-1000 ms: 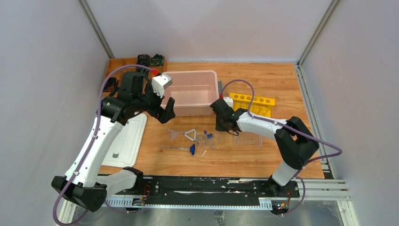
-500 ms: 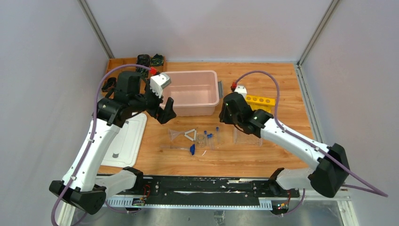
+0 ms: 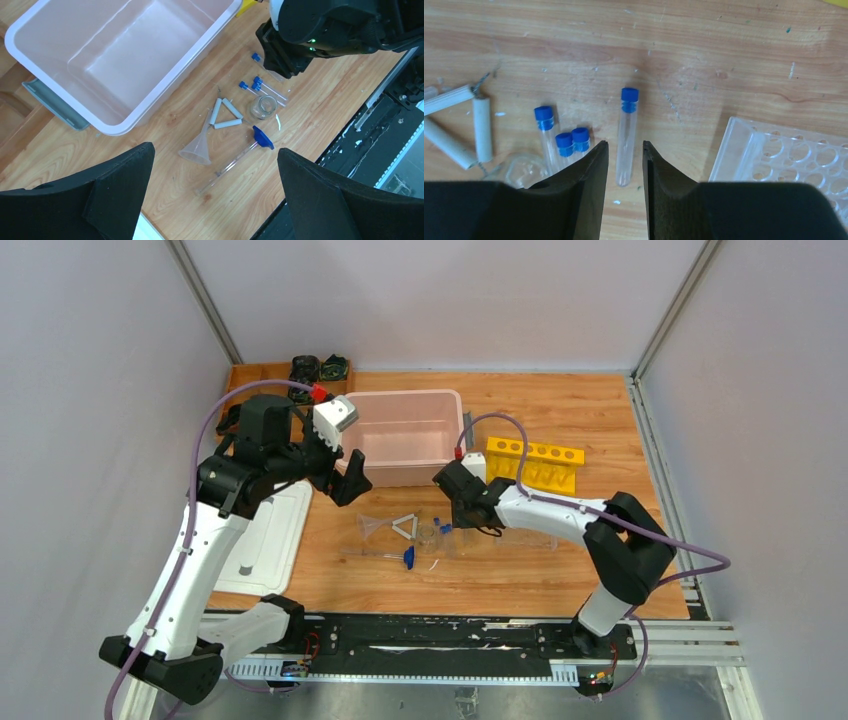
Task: Organize the chemistry lab equipment
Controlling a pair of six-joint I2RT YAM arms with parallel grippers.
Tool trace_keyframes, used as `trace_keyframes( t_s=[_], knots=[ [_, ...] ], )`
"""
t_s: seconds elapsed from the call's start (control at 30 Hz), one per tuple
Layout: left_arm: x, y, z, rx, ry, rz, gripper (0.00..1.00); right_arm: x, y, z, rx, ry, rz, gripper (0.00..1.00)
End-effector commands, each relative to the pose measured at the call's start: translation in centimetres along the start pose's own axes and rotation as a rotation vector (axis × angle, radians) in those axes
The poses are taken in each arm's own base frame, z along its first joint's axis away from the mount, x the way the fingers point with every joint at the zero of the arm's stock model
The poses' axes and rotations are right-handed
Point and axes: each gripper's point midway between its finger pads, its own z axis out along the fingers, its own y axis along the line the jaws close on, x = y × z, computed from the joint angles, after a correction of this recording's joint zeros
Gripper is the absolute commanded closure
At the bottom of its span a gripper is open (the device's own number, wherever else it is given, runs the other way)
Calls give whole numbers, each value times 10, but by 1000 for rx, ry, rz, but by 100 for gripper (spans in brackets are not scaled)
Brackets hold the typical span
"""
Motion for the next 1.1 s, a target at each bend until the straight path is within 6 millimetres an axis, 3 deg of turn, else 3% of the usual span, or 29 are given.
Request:
trace_keyframes(
  t_s=[0.0, 0.3, 0.53, 0.63, 0.9, 1.07],
  knots=[
    [-1, 0, -3, -3, -16, 16, 0, -5, -4, 12, 64, -40, -6, 65],
    [0, 0, -4, -10, -16, 24, 0, 10, -3, 34, 85, -5, 6, 67],
    [2, 0, -3, -4, -11, 25, 0, 19, -8, 35, 89, 8, 37, 88],
    [3, -1, -1, 7, -7, 21, 0, 9, -9, 20, 78, -26, 58, 99],
    [-3, -2, -1, 16, -19, 24, 0, -27, -21, -49, -16, -185, 161, 100],
    [-8, -10, 1, 63, -27, -9, 0, -68, 0, -103, -188, -304, 223, 100]
  ],
)
